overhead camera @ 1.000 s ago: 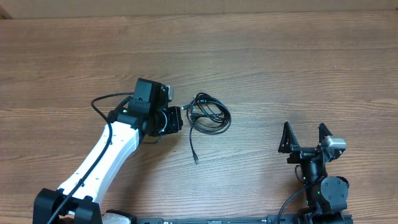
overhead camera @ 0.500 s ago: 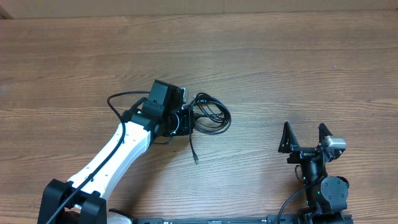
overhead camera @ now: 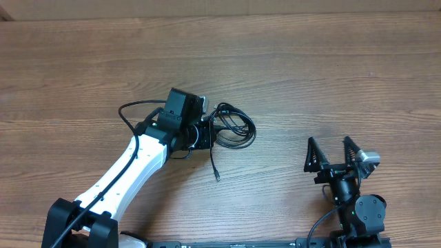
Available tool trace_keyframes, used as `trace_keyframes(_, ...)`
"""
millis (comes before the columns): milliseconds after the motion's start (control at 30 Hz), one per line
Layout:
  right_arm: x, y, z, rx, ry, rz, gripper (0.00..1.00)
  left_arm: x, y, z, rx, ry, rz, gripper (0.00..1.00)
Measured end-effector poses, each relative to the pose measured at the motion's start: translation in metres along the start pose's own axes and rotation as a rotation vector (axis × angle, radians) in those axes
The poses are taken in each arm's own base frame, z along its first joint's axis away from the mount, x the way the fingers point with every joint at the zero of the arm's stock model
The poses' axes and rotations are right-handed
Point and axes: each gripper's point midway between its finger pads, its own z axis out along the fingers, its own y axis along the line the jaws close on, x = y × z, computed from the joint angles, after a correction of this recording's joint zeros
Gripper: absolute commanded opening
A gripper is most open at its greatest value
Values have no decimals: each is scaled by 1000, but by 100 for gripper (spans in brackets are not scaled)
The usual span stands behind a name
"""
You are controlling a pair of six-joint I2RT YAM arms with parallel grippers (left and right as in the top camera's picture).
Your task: Untangle cables
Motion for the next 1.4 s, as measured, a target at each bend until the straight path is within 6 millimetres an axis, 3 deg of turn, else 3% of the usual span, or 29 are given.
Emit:
trace_keyframes(500,10,37,-5,-198,109,340,100,0,1,0,-3,-2,1,27)
trace_keyframes(867,-39,52,-13,-117,195,390,100,-1,1,0,-6,-5,2,40)
trace_keyframes(1167,-51,60,19,74,540,446,100,-2,1,0,-8,-8,2,48)
trace_keyframes(1233,-55,67,31,90,622,462,100,-2,2,0,-13,-9,2,54)
trace_keyframes(1400,-40,86,64,50,822,534,100,-4,4,0,-27,-19,2,57)
